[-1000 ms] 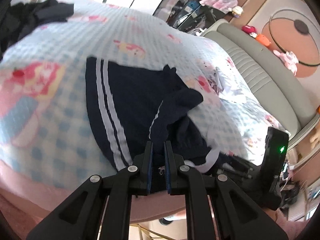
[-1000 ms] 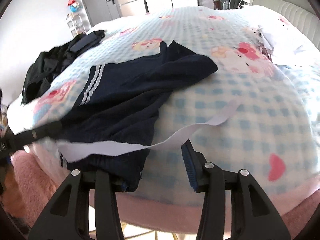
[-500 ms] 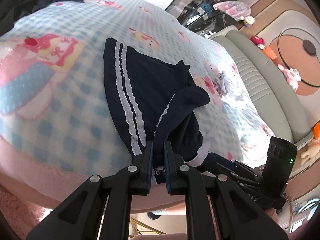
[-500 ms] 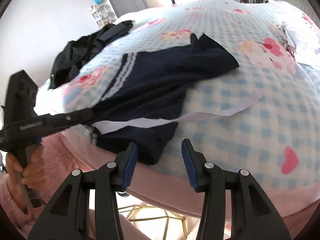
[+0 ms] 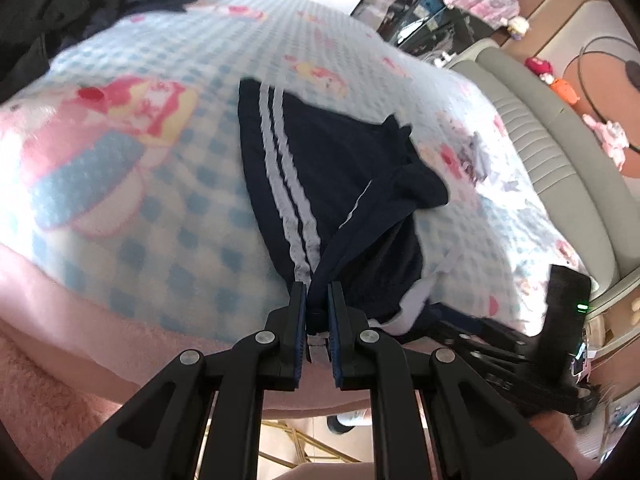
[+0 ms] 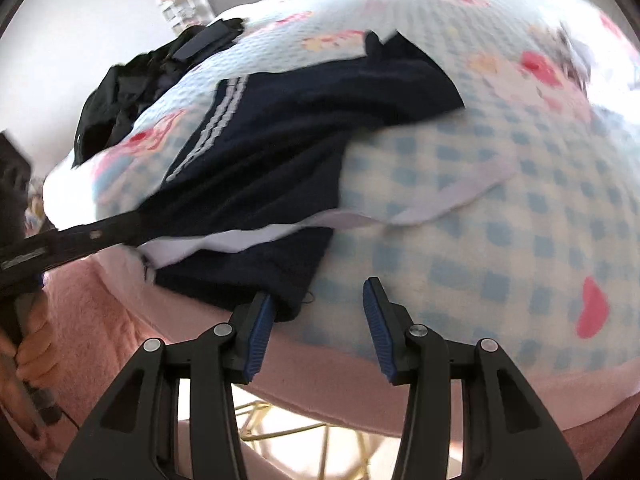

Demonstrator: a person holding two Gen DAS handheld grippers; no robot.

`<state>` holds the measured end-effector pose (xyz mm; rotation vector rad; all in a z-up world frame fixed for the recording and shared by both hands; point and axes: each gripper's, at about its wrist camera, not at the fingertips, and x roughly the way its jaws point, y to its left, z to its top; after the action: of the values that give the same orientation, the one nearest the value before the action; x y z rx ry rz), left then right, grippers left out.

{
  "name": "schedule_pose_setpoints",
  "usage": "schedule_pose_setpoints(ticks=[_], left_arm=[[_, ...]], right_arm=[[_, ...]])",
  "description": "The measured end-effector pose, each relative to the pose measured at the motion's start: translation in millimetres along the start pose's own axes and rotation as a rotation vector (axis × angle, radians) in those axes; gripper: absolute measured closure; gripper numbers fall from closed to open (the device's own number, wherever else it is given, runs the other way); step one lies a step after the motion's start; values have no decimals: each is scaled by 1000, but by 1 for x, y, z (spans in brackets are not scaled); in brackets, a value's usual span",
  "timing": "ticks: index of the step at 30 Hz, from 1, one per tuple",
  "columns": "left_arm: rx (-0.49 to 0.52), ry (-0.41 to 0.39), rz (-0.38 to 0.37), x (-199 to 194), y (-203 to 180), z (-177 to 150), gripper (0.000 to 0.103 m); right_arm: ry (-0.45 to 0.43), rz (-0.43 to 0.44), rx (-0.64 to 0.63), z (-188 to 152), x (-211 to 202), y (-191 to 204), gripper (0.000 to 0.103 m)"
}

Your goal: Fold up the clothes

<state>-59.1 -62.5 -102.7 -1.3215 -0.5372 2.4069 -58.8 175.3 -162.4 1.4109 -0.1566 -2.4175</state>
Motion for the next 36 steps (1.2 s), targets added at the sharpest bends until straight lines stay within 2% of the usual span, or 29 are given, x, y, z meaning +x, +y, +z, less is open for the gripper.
schedule_pose_setpoints(ticks=[3, 6, 7, 10, 11, 14, 17, 19, 23, 25, 28, 32, 35, 36], left_arm=[[12, 6, 16, 0, 2, -2, 92], [-20, 92, 34, 23, 12, -10, 90], [-37, 121, 35, 31, 16, -12, 86], [-115, 43, -53, 14, 24, -10, 71], [-121, 8, -68, 6, 25, -8, 70], [-87, -72, -57, -14, 22, -1, 70], [-35, -69, -66, -13, 12, 1, 70], [8, -45, -52, -6, 4, 1, 70], [52, 80, 71, 30, -3, -11, 71], [52, 96, 95, 34, 1, -15, 69], [32, 110, 89, 31, 8, -16, 68], [23, 106, 97, 23, 5, -13, 69], [94, 58, 111, 8, -13, -3, 70], [108, 49, 95, 8, -18, 2, 70]], right_arm=[[-2, -1, 5, 0, 3, -1, 58], [5, -1, -2, 0, 1, 1, 58], [7, 11, 2, 1, -2, 0, 58], [-30, 105, -4, 0, -25, -8, 58], [-43, 133, -6, 0, -33, -11, 61], [-86, 139, -2, 2, -56, -17, 61], [-119, 189, 77, 9, -61, -26, 61], [-121, 191, 110, 15, -52, -24, 60], [-31, 105, 50, 24, -17, -6, 61], [15, 63, 26, 21, -1, 0, 61], [59, 2, 31, 12, 10, -2, 61], [57, -33, 60, 7, -7, -9, 61], [6, -17, 46, 14, -22, -7, 60], [-14, -4, 47, 16, -25, -7, 60]])
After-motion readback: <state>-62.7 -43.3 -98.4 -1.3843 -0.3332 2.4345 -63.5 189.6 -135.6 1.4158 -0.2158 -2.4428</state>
